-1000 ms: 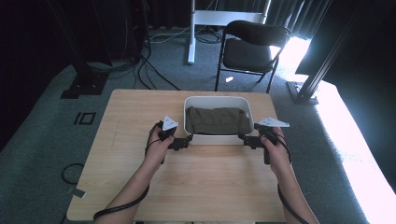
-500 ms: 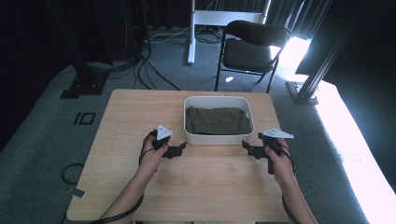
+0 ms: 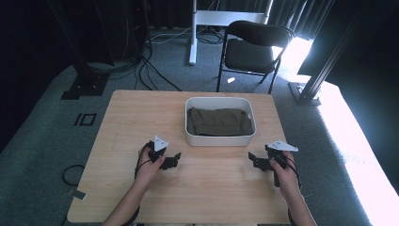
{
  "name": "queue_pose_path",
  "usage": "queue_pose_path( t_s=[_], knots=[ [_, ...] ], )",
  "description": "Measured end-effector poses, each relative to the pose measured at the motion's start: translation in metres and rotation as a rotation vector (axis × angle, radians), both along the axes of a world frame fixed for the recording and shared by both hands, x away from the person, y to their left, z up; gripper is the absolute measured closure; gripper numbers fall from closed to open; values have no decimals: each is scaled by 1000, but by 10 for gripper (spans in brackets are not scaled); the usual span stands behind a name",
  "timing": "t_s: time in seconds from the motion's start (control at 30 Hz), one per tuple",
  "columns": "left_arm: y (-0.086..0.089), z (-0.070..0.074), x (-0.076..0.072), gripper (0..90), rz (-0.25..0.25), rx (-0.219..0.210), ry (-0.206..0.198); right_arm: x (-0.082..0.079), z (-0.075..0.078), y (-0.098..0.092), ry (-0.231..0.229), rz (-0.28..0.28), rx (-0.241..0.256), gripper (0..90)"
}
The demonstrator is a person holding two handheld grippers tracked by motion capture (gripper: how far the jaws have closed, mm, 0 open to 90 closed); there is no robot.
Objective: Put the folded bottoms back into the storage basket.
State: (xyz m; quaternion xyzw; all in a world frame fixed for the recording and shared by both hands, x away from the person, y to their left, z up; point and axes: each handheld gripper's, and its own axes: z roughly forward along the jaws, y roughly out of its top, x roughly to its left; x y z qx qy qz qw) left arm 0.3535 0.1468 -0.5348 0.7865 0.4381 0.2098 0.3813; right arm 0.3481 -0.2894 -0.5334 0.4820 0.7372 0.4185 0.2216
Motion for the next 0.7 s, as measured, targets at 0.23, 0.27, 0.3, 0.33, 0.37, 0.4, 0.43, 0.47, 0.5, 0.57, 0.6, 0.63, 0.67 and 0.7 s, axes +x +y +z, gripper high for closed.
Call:
queue_pose_path(
  t_s=[0.23,0.27,0.3,0.33,0.37,0.4,0.43,0.47,0.5,0.57,0.6,0.63,0.67,0.7],
  knots=[
    [9,-7,-12,179,24,17,1,-12,-10,-2,21,-20,-19,126],
    [10,-8,-15,179,26,22,8,-14,-12,-2,21,-21,-21,126],
    [11,-9,-16,179,29,28,6,-17,-13,-2,24,-23,-21,126],
    [12,-10,-19,179,29,30,9,-19,-15,-2,26,-23,-26,126],
    [13,-11,-20,179,30,29,13,-22,-16,-1,31,-19,-40,125],
    [15,-11,-22,179,36,26,14,-23,-17,-1,35,-17,-45,125],
    [16,-11,-24,179,42,22,15,-26,-19,-1,40,-19,-46,125],
    [17,-11,-26,179,48,14,18,-27,-19,-1,43,-26,-46,125],
    [19,-11,-28,179,53,12,17,-29,-20,-1,51,-40,-48,125],
    [21,-12,-31,179,55,13,19,-32,-22,-2,55,-59,-57,126],
    [22,-13,-33,179,53,17,21,-34,-23,-3,58,-68,-64,126],
    [23,-14,-35,179,54,15,24,-35,-24,-3,63,-71,-71,126],
    [23,-14,-35,179,54,15,24,-35,-24,-3,63,-71,-71,126],
    [25,-18,-39,179,58,15,32,-36,-25,-4,67,-76,-74,126]
  ],
)
